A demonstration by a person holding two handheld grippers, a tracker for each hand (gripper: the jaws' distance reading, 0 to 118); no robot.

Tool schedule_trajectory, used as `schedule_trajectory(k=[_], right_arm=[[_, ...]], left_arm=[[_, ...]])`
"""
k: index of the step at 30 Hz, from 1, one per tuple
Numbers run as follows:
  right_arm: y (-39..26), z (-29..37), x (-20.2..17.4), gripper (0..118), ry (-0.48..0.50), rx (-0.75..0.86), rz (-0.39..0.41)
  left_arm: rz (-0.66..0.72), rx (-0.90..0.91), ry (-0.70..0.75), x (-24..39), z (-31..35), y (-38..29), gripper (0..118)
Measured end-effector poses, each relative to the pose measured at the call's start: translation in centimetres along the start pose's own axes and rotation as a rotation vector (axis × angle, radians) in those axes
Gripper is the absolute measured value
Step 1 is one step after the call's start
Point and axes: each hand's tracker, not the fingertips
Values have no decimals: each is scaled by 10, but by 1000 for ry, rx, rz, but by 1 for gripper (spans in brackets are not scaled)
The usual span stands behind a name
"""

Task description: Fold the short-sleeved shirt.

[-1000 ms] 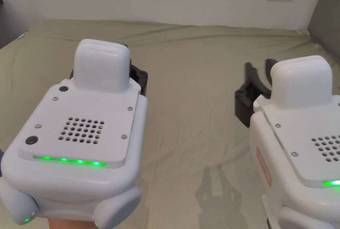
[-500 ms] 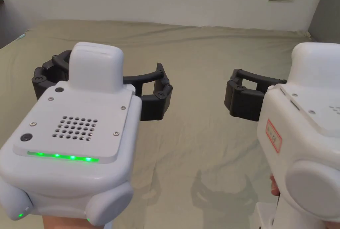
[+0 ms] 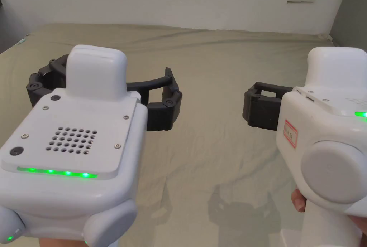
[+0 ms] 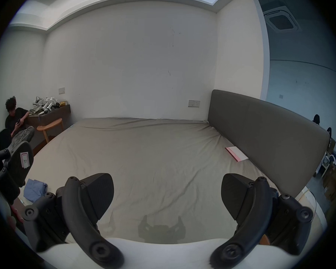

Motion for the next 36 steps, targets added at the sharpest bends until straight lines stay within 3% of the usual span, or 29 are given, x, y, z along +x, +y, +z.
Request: schedule_trajectory(k=[9, 18, 22, 24, 26, 27, 32, 35, 36], right_arm=[[-4, 0, -10, 114, -1, 30, 42], [-6, -7, -5, 114, 17, -13, 5], [-20, -9, -7, 114, -14, 158, 127], [-27, -10, -6, 114, 52, 180, 156], [-29, -12, 1, 114, 148, 151, 77], [-30, -13, 3, 114, 147, 144, 57], [-38, -11, -7, 114, 28, 249, 191], [-40, -8, -5, 114, 96, 313, 140], [-44, -8, 0, 114, 176, 367, 115]], left_arm=[[-2, -7, 9, -1, -1, 0, 118], [5, -3, 10, -3, -2, 1, 118], [5, 6, 9, -3, -3, 2, 118], [3, 9, 11, -3, -3, 2, 118], [2, 9, 13, -3, -4, 1, 118], [4, 8, 11, -2, -4, 1, 118], [8, 8, 11, -2, -3, -1, 118], [8, 10, 12, -1, -3, -2, 118], [10, 10, 12, 0, -3, -2, 118]])
